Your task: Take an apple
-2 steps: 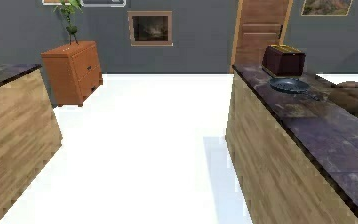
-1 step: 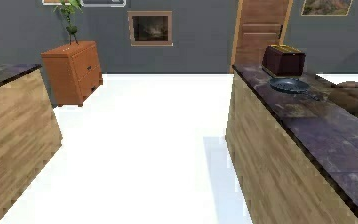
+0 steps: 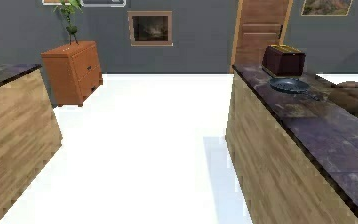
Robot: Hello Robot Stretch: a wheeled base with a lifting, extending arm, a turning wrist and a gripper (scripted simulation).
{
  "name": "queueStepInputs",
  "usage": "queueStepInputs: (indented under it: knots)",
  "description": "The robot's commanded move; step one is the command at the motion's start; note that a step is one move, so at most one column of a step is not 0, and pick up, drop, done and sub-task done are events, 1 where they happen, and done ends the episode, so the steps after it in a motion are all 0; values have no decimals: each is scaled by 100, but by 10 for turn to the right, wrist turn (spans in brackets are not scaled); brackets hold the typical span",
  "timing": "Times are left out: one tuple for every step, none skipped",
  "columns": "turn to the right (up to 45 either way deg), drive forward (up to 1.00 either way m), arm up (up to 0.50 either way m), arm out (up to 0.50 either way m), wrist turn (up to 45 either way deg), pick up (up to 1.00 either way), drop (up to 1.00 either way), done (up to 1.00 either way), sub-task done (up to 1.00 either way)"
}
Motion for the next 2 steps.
queueStepInputs:
  knots:
    - [0, 0, 0, 0, 450, 0, 0, 0, 0]
    - [0, 0, 0, 0, 90, 0, 0, 0, 0]
